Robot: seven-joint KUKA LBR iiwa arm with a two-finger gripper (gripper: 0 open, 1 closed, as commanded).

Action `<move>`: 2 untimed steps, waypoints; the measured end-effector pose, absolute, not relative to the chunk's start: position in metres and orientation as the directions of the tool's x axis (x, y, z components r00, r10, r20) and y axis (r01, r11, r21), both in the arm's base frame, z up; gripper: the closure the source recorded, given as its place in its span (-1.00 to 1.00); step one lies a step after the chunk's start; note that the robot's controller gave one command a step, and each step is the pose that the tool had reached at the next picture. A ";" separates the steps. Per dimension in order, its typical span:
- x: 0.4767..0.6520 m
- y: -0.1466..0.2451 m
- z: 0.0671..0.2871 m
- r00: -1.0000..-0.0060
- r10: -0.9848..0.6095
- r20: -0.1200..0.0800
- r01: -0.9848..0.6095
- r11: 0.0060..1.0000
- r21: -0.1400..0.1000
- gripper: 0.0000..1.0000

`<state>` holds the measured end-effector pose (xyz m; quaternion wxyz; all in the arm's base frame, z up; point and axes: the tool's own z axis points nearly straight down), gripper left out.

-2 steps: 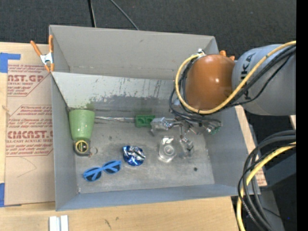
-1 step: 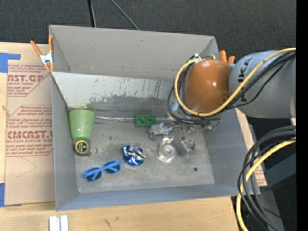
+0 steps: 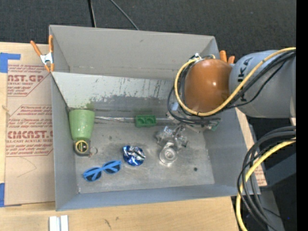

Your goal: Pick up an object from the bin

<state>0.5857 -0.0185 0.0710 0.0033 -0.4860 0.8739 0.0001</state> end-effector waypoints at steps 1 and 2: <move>0.578 -0.028 0.200 -0.538 -0.843 -0.006 -0.843 0.539 -0.007 1.00; 0.488 -0.078 0.285 -0.345 -0.939 0.000 -0.939 0.345 -0.004 1.00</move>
Offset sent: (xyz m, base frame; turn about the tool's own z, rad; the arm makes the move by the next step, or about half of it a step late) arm -0.0096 -0.0098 0.1241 0.0105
